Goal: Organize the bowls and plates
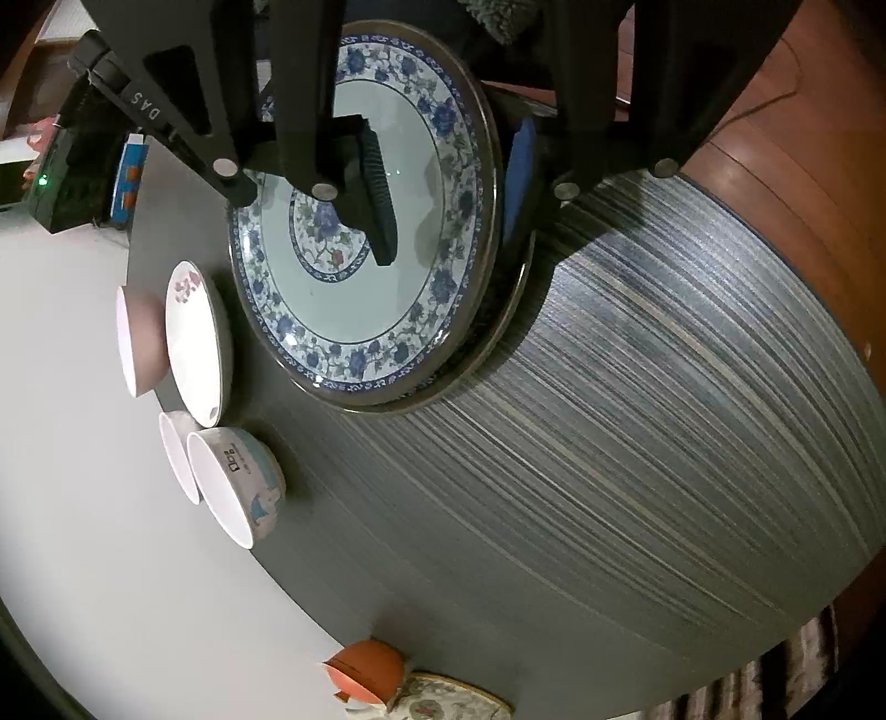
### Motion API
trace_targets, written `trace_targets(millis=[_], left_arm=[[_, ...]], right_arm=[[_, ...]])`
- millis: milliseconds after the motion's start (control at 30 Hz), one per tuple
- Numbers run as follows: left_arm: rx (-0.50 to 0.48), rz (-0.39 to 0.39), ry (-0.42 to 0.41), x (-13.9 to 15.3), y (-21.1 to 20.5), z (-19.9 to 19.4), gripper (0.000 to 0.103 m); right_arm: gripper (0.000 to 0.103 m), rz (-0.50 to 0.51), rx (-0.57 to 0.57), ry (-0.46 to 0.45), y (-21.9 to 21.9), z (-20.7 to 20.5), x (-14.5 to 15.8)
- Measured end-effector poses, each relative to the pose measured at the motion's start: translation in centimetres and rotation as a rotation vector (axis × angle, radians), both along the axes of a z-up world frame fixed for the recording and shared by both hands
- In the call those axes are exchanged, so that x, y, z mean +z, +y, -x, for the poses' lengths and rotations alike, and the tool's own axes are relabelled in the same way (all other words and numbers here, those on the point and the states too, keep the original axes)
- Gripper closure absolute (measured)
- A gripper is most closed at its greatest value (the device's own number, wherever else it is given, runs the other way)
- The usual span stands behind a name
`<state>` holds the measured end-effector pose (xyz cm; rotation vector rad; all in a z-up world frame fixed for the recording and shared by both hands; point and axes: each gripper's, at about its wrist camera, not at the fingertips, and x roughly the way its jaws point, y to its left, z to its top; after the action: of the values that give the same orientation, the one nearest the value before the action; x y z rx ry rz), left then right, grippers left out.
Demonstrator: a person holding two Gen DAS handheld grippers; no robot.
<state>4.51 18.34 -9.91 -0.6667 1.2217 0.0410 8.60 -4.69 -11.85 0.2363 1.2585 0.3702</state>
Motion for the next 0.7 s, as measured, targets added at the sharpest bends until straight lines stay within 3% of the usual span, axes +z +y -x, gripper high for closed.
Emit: trace_targets(millis=[700], left_arm=[[-0.058,-0.181,-0.024,0.7,-1.8,-0.5,0.057]], right_arm=[[0.068,-0.011,-0.017,0.034,-0.5,0.5,-0.4]])
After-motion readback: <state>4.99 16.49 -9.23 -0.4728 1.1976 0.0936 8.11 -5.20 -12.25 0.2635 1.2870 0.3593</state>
